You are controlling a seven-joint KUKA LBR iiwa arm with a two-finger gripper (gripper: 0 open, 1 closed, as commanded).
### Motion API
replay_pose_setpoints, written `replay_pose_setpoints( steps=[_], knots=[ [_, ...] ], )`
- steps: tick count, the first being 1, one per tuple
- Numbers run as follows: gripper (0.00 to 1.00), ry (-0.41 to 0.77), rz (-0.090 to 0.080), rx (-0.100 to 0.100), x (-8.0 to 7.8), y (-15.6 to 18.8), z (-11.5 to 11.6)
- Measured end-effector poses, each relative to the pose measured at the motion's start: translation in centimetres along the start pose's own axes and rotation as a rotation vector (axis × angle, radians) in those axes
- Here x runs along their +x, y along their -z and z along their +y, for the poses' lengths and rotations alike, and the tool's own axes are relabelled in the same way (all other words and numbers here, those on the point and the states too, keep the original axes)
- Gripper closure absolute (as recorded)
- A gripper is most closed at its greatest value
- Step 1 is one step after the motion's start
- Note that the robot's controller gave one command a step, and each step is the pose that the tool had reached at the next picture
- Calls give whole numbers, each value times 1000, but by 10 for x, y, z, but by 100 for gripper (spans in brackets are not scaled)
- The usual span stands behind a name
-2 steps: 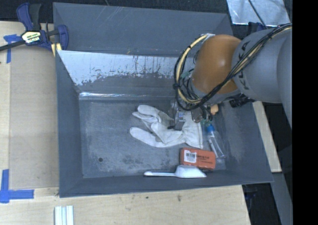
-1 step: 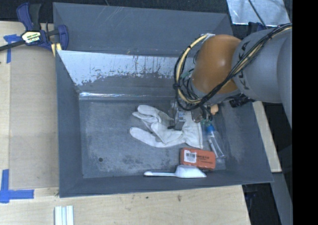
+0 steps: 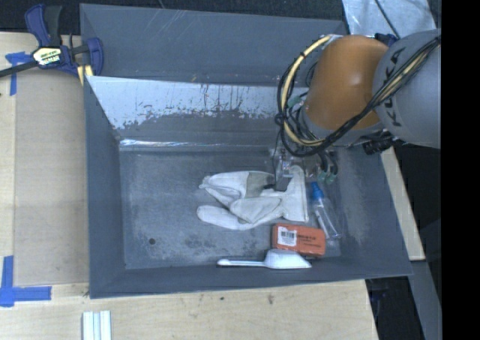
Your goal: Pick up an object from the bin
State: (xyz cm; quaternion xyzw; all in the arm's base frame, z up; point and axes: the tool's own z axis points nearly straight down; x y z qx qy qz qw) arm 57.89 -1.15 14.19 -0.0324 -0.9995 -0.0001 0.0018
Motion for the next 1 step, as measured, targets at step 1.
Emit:
replay_pose_setpoints(
  steps=[1],
  knots=[
    [100, 32, -4, 1, -12, 69, 15]
  ],
)
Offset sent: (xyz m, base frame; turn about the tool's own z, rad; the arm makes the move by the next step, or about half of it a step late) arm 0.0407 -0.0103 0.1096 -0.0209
